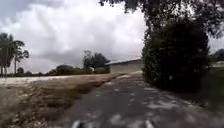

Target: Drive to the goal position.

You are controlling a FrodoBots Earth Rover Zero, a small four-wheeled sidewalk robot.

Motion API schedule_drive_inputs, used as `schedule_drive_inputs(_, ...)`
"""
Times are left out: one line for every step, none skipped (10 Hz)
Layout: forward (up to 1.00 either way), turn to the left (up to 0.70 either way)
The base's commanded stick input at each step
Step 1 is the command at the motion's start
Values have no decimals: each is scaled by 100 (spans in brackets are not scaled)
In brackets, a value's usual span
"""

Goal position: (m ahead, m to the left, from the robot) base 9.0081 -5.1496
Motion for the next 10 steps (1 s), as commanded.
schedule_drive_inputs(85,0)
schedule_drive_inputs(85,0)
schedule_drive_inputs(85,0)
schedule_drive_inputs(85,0)
schedule_drive_inputs(85,0)
schedule_drive_inputs(85,0)
schedule_drive_inputs(85,0)
schedule_drive_inputs(85,0)
schedule_drive_inputs(85,0)
schedule_drive_inputs(85,-3)
